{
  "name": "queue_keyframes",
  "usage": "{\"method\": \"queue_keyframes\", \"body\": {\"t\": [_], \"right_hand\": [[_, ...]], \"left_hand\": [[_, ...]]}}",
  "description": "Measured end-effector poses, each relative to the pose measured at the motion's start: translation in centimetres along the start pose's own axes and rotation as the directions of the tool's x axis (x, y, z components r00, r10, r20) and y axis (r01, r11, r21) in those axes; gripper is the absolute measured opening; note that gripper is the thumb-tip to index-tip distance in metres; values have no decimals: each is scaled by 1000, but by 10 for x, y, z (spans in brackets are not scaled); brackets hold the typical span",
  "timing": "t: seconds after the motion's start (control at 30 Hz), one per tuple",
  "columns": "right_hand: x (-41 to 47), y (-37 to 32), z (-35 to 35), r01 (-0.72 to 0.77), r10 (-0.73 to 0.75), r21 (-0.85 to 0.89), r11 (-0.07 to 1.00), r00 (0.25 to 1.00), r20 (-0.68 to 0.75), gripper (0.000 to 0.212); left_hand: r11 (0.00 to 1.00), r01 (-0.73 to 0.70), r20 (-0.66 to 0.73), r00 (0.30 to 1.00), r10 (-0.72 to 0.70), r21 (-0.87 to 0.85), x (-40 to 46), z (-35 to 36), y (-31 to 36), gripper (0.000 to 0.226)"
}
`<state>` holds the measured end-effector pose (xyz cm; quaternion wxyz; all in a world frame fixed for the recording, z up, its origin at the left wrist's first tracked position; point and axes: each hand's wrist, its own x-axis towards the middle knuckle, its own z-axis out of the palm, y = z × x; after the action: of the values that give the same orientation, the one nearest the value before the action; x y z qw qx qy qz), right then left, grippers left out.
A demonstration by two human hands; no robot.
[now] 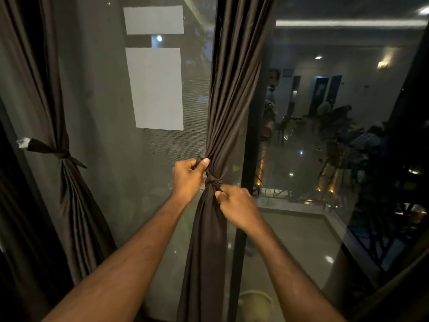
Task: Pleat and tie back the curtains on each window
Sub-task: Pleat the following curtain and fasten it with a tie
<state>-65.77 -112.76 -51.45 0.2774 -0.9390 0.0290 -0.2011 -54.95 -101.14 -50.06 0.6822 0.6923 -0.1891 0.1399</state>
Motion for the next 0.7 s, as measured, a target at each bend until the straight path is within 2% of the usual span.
{"method": "queue_keyframes", "body": {"t": [0.1,0.17,0.27,0.37,0.5,0.6,0.7], "right_hand": [[-15,7,14,147,-140,102,984,987,-73,41],[-21,16,22,163,-155,166,972,986,-64,43],[-26,27,32,163,-163,201,966,986,-17,38],[-29,32,38,162,-165,227,960,986,-3,32],[-27,40,38,163,-171,221,962,985,20,32],[-24,47,35,182,-185,180,967,983,-3,31],[-20,55,34,154,-151,107,982,988,-41,30]], "left_hand": [[989,26,-84,996,-14,144,16,1,2,49],[965,49,-118,993,-19,259,18,4,3,46],[939,111,-148,987,-66,325,19,8,-1,32],[918,145,-134,986,-102,369,23,11,-4,37],[925,143,-123,987,-106,353,17,13,-3,28],[936,114,-116,990,-79,333,15,11,-7,46],[943,41,-29,999,-33,329,17,3,-15,53]]}}
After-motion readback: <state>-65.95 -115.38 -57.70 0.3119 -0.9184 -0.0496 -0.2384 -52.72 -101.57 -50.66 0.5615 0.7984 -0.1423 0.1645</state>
